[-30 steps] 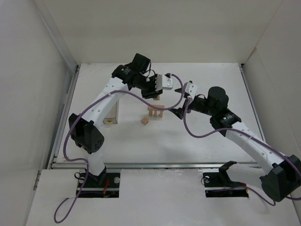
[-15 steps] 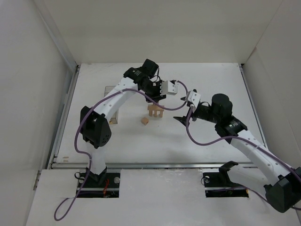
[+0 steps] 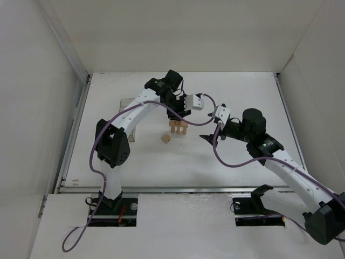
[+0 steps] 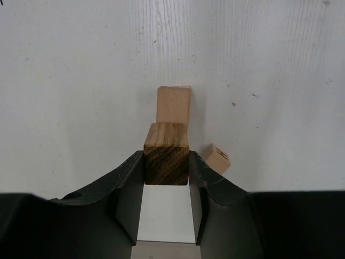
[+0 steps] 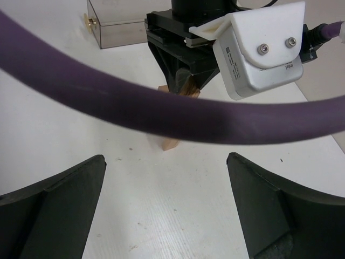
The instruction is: Build the wood block tower
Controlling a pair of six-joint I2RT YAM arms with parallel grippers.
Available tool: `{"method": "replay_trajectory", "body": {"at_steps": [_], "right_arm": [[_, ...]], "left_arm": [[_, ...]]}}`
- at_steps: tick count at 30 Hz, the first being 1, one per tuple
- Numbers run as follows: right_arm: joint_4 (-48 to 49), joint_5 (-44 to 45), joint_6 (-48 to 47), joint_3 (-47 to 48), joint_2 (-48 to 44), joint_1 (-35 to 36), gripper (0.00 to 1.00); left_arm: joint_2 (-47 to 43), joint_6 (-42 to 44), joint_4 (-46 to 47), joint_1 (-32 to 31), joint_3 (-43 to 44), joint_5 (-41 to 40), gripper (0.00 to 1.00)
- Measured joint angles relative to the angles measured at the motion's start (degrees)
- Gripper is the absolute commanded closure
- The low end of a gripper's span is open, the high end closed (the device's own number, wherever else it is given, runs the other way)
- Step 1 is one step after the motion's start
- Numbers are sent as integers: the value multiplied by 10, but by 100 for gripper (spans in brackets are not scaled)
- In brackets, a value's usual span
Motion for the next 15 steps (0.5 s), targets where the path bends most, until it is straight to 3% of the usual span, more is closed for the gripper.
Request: {"method": "replay_trajectory", "body": {"at_steps": [15], "right_arm": [[-4, 15, -6, -1, -14, 0, 0]], "left_arm": [[0, -9, 0, 15, 0, 32, 100]]}}
